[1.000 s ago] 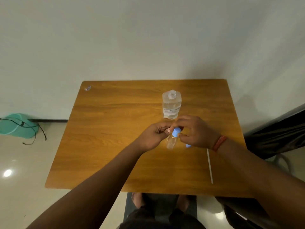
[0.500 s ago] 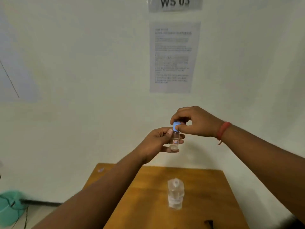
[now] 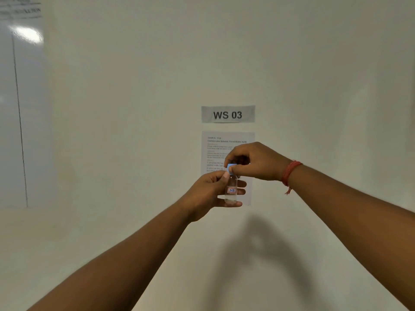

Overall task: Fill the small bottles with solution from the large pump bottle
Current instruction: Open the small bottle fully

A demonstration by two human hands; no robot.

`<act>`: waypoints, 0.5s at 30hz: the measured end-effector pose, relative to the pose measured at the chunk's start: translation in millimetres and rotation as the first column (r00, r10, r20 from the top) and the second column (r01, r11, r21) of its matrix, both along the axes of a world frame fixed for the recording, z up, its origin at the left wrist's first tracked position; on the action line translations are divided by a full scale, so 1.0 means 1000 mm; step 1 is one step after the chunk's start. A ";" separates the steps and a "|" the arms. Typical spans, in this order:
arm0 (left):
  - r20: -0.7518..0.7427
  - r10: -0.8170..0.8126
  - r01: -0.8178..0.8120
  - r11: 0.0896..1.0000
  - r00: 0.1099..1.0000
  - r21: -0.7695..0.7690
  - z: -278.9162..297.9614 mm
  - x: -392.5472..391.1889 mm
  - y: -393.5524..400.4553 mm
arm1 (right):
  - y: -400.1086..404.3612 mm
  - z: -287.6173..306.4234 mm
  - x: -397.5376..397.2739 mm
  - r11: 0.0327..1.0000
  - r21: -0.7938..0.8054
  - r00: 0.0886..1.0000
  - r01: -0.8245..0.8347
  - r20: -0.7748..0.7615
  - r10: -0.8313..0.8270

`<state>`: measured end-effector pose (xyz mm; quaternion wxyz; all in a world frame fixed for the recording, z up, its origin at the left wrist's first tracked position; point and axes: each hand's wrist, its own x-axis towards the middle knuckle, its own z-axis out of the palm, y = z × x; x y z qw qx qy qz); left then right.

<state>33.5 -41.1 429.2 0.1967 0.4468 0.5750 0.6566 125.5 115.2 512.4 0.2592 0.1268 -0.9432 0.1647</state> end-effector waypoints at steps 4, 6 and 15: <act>0.011 0.004 -0.005 1.000 1.000 0.018 0.018 0.003 0.004 | 0.001 0.019 0.003 1.000 0.026 1.000 0.013 -0.012 -0.013; 0.024 -0.007 0.007 1.000 1.000 0.029 0.023 0.005 0.005 | 0.002 0.024 0.005 0.998 0.058 0.999 0.029 -0.021 -0.028; -0.004 -0.013 0.013 0.998 1.000 0.055 0.036 0.006 0.012 | 0.007 0.037 0.007 0.991 0.097 0.995 0.097 -0.049 -0.092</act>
